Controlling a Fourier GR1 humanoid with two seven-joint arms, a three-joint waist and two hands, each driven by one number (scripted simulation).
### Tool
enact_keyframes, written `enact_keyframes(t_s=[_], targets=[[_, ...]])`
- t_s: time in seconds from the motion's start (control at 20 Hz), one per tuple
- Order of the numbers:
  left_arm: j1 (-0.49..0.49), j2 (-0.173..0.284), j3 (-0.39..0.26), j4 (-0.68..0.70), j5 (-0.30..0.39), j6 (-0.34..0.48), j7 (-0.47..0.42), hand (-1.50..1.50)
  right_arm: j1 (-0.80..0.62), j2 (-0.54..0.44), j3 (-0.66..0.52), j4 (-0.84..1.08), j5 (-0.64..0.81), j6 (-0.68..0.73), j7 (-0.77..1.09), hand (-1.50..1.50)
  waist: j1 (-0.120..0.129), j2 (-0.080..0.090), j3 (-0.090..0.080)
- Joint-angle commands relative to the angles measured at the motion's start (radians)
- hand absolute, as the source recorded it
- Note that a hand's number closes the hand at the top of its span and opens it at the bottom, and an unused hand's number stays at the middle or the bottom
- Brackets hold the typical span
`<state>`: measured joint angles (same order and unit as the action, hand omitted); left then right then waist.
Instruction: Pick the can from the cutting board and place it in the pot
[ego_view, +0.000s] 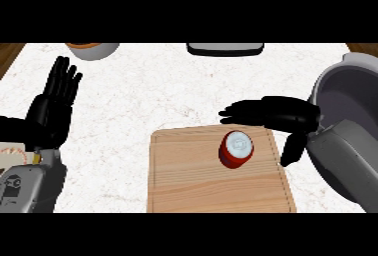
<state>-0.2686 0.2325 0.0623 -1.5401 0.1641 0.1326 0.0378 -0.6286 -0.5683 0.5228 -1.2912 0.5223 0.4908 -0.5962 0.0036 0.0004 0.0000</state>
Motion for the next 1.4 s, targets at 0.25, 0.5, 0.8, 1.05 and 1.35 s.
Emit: enact_keyframes(t_s=[0.25,0.5,0.8,1.05,1.35], targets=[[0.046,0.007,0.024,-0.076,-0.004,-0.018,0.051,0.0,0.015,0.046,-0.101,-0.036,0.078,0.086,-0.007,-1.5,0.003,-0.001,0.0],[0.019,-0.031,0.014,-0.016,-0.024,-0.021,-0.009,0.0,0.054,0.161,-0.051,0.042,0.231,-0.027,0.028,-1.5,0.004,0.0,0.0],[0.041,-0.042,0.013,-0.03,-0.043,-0.03,-0.025,0.0,0.136,0.183,-0.071,0.007,0.303,-0.037,-0.013,-1.5,0.0,-0.001,0.0],[0.043,-0.025,0.04,-0.069,-0.01,-0.051,0.031,0.0,0.091,0.321,-0.044,0.13,0.365,-0.068,-0.006,-1.5,0.008,0.0,0.0],[-0.003,-0.018,0.073,0.029,-0.003,-0.074,-0.008,0.0,0.14,0.328,-0.019,0.09,0.417,-0.077,-0.089,1.5,-0.001,0.0,0.0]])
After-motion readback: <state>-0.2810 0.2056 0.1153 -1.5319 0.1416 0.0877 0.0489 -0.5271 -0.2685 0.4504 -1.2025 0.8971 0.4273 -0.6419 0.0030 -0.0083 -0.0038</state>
